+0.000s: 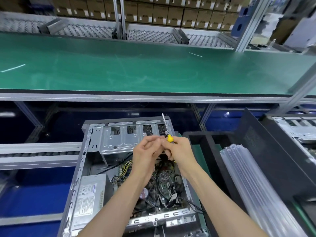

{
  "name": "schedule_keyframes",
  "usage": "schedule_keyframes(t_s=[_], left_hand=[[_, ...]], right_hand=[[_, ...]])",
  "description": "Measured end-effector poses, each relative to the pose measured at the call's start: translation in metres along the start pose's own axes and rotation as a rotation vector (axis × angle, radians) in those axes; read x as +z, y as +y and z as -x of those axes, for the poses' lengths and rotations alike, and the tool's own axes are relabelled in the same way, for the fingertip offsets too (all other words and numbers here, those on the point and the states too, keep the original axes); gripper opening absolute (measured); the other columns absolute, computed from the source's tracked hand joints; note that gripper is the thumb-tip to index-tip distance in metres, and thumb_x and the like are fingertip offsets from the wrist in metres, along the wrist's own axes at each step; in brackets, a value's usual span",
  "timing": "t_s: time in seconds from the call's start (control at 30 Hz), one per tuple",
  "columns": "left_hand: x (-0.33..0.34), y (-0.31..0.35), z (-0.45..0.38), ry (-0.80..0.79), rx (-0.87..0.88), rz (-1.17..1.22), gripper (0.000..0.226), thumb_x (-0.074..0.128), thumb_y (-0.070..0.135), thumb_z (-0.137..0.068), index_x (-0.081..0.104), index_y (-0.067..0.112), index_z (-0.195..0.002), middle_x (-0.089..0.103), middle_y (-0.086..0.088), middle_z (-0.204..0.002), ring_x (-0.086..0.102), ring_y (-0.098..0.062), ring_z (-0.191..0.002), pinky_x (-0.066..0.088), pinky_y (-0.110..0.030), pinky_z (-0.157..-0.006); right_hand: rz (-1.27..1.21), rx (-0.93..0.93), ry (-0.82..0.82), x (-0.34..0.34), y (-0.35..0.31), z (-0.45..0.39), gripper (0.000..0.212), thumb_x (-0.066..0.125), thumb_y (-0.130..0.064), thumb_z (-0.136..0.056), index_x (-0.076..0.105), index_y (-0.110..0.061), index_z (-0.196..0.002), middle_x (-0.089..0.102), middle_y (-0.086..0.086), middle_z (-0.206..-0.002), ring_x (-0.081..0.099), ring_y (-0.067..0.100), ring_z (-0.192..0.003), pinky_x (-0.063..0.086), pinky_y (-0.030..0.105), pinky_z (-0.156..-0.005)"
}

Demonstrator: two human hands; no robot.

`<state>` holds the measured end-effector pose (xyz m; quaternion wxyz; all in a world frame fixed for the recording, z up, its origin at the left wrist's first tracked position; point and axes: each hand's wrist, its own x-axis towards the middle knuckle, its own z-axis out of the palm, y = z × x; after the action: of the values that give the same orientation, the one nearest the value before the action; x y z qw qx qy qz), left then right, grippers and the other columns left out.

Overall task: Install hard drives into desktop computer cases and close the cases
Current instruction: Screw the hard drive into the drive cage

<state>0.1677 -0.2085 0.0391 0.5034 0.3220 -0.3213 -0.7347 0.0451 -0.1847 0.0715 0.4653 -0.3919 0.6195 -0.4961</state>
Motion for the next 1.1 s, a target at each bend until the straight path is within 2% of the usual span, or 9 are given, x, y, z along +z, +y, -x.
schedule_keyframes(t_s=[0.13, 0.3, 0.43, 0.53, 0.6, 0.73, 0.87, 1.03, 1.1], left_hand=[[0.001, -0.001, 0.000, 0.087, 0.161, -0.313, 0.014, 0.082, 0.017, -0.080, 0.081, 0.022, -0.093, 0.078, -0.006, -0.096, 0.075, -0.021, -0.092, 0.059, -0.024, -0.078], [0.003, 0.003, -0.009, 0.115, 0.187, -0.434, 0.017, 0.073, 0.009, -0.090, 0.079, 0.023, -0.081, 0.078, -0.006, -0.082, 0.076, -0.022, -0.080, 0.059, -0.023, -0.072], [0.006, 0.012, -0.020, 0.238, 0.108, -0.183, 0.015, 0.059, 0.015, -0.102, 0.070, 0.006, -0.096, 0.078, -0.010, -0.094, 0.076, -0.024, -0.089, 0.060, -0.026, -0.075], [0.010, 0.022, -0.026, 0.216, 0.000, 0.095, 0.018, 0.052, 0.015, -0.104, 0.064, 0.002, -0.102, 0.077, -0.015, -0.104, 0.075, -0.022, -0.095, 0.061, -0.027, -0.074], [0.012, 0.024, -0.026, 0.181, -0.047, 0.163, 0.019, 0.050, 0.016, -0.105, 0.063, 0.003, -0.105, 0.077, -0.013, -0.104, 0.075, -0.020, -0.096, 0.061, -0.027, -0.074], [0.014, 0.019, -0.025, 0.157, -0.069, 0.193, 0.019, 0.048, 0.013, -0.106, 0.061, 0.000, -0.112, 0.076, -0.015, -0.108, 0.075, -0.023, -0.099, 0.061, -0.028, -0.076], [0.014, 0.015, -0.025, 0.128, -0.067, 0.157, 0.018, 0.048, 0.012, -0.105, 0.063, 0.001, -0.107, 0.075, -0.017, -0.107, 0.075, -0.026, -0.099, 0.061, -0.029, -0.075], [0.010, 0.014, -0.027, 0.125, -0.060, 0.029, 0.020, 0.052, 0.016, -0.105, 0.065, 0.001, -0.103, 0.076, -0.018, -0.101, 0.075, -0.028, -0.095, 0.060, -0.029, -0.071], [0.012, 0.010, -0.026, 0.160, -0.035, 0.060, 0.021, 0.052, 0.017, -0.105, 0.066, 0.002, -0.101, 0.077, -0.016, -0.099, 0.075, -0.027, -0.094, 0.060, -0.029, -0.071]], right_hand=[[-0.181, 0.109, 0.024, 0.004, 0.003, -0.004, 0.018, 0.063, -0.003, -0.090, 0.069, -0.006, -0.073, 0.047, 0.005, -0.057, 0.040, 0.013, -0.046, 0.028, 0.023, -0.041], [-0.322, 0.144, -0.058, 0.000, 0.001, -0.002, 0.019, 0.059, -0.008, -0.094, 0.063, -0.002, -0.077, 0.052, 0.007, -0.066, 0.042, 0.015, -0.046, 0.025, 0.024, -0.041], [0.037, -0.001, -0.084, -0.014, -0.002, 0.006, 0.019, 0.058, -0.013, -0.096, 0.067, 0.002, -0.088, 0.057, 0.005, -0.061, 0.039, 0.012, -0.043, 0.028, 0.022, -0.042], [0.193, -0.084, -0.129, -0.023, 0.004, 0.009, 0.016, 0.053, -0.007, -0.100, 0.068, -0.004, -0.096, 0.061, 0.007, -0.064, 0.039, 0.010, -0.043, 0.031, 0.022, -0.045], [0.258, -0.112, -0.139, -0.027, 0.009, 0.009, 0.016, 0.054, -0.009, -0.100, 0.070, -0.007, -0.097, 0.063, 0.005, -0.064, 0.040, 0.008, -0.043, 0.032, 0.022, -0.046], [0.350, -0.138, -0.123, -0.031, 0.014, 0.009, 0.015, 0.058, -0.015, -0.098, 0.073, -0.015, -0.098, 0.067, 0.009, -0.067, 0.045, 0.001, -0.047, 0.034, 0.016, -0.051], [0.406, -0.149, -0.103, -0.035, 0.013, 0.011, 0.015, 0.059, -0.016, -0.097, 0.073, -0.020, -0.093, 0.070, 0.006, -0.068, 0.051, 0.004, -0.054, 0.038, 0.021, -0.057], [0.379, -0.209, 0.051, -0.042, 0.008, 0.012, 0.021, 0.075, -0.015, -0.087, 0.076, -0.023, -0.107, 0.071, -0.011, -0.093, 0.066, 0.006, -0.089, 0.050, 0.015, -0.077], [0.234, -0.214, 0.098, -0.044, 0.006, 0.013, 0.017, 0.082, -0.013, -0.079, 0.075, -0.023, -0.092, 0.070, -0.004, -0.084, 0.068, 0.013, -0.075, 0.054, 0.024, -0.067]])
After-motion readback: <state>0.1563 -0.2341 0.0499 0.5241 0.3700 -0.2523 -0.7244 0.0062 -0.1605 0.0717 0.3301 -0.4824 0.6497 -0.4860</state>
